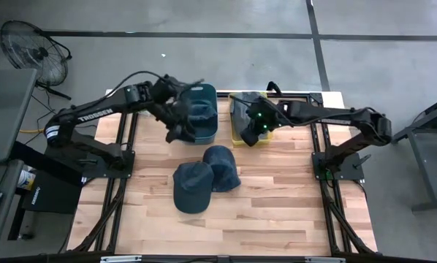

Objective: Pick & Place hat
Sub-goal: Put the left blue cap into the blue bin

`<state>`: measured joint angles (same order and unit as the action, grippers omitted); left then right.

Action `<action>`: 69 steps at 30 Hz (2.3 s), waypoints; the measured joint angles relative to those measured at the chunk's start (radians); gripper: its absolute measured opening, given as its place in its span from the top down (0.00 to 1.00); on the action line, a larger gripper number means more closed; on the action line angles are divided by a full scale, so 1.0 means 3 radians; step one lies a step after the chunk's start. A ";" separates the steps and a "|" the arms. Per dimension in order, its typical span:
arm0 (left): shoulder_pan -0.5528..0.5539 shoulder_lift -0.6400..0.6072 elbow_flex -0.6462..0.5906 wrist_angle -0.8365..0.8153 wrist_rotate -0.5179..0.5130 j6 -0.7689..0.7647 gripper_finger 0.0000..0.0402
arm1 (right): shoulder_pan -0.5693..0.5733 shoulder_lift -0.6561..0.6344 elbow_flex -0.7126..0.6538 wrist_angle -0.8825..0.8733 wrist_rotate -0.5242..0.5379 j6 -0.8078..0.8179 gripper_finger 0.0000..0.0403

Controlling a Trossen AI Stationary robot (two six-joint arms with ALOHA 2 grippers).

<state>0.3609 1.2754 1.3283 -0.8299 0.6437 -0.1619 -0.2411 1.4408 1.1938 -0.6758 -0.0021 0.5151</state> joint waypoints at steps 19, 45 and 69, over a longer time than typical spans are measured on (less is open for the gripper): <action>-0.0912 -0.0698 -0.1433 0.0788 -0.0671 -0.1205 0.42 | 0.1090 -0.0284 0.0000 -0.0527 0.0582 0.0302 1.00; -0.1380 -0.1144 -0.2459 0.1780 -0.1463 -0.2368 0.42 | 0.1657 -0.0660 -0.1994 0.2967 0.0522 0.1008 0.98; -0.1379 -0.1140 -0.2456 0.1811 -0.1562 -0.2393 0.42 | 0.1118 0.1098 -0.0991 0.3713 -0.0212 0.0522 0.43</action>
<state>-0.0528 0.9333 0.5915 -0.2867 0.1751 -0.8799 0.0943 1.7703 0.8965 0.4381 -0.0657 0.6716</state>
